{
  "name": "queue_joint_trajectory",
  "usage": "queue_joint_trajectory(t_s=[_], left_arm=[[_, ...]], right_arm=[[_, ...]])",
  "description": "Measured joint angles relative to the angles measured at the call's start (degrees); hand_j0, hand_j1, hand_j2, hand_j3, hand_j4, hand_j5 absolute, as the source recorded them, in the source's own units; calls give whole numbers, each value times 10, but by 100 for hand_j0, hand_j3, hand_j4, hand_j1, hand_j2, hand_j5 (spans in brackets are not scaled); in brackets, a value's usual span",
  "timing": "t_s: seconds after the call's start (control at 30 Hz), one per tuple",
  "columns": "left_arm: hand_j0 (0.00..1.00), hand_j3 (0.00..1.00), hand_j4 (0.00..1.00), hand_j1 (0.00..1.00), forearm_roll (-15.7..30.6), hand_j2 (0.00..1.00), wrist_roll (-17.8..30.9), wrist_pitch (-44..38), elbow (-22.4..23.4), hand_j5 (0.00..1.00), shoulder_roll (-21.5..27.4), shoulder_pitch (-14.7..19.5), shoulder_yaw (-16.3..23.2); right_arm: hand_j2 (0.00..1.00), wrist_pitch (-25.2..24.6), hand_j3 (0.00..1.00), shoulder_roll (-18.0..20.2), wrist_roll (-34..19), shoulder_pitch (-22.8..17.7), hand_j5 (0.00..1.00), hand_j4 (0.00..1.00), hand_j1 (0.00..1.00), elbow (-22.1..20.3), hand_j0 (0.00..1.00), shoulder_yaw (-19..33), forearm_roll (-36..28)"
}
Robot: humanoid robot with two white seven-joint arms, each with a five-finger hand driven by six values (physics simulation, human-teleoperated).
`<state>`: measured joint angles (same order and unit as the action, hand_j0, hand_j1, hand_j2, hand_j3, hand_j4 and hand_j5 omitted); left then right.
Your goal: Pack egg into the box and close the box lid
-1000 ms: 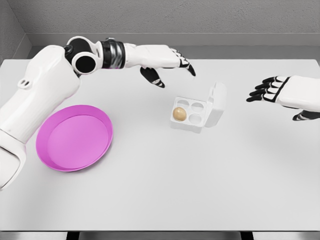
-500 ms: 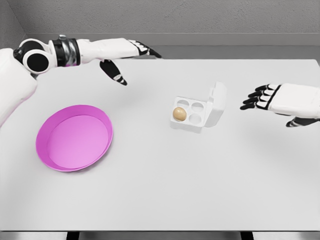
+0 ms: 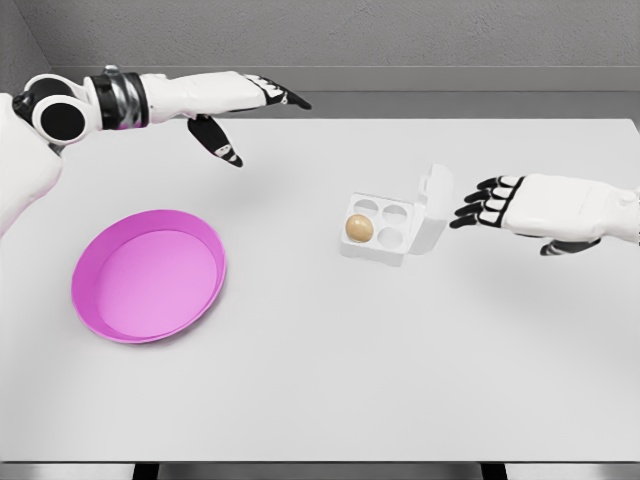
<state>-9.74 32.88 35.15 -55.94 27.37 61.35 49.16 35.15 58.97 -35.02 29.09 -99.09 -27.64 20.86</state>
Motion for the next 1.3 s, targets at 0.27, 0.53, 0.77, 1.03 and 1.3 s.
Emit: queue_joint_trajectory(t_s=[0.27,0.53,0.77,1.03,1.3], left_arm=[[100,100,100,100,0,100,0,0,1,100,6,1,0],[100,100,100,100,0,100,0,0,1,100,7,1,0],[100,100,100,100,1,100,0,0,10,100,11,0,0],[100,100,100,100,1,100,0,0,17,100,14,0,1],[100,100,100,100,1,100,0,0,17,100,15,0,0]], right_arm=[[100,0,100,-12,0,13,100,100,100,-11,100,-7,1],[100,0,100,-10,0,11,100,100,100,13,100,22,-10],[100,0,100,-10,0,14,100,100,100,69,100,5,-7],[100,0,100,-24,0,16,100,100,100,105,100,-28,27],[100,0,100,-54,0,45,100,100,100,143,100,-36,58]])
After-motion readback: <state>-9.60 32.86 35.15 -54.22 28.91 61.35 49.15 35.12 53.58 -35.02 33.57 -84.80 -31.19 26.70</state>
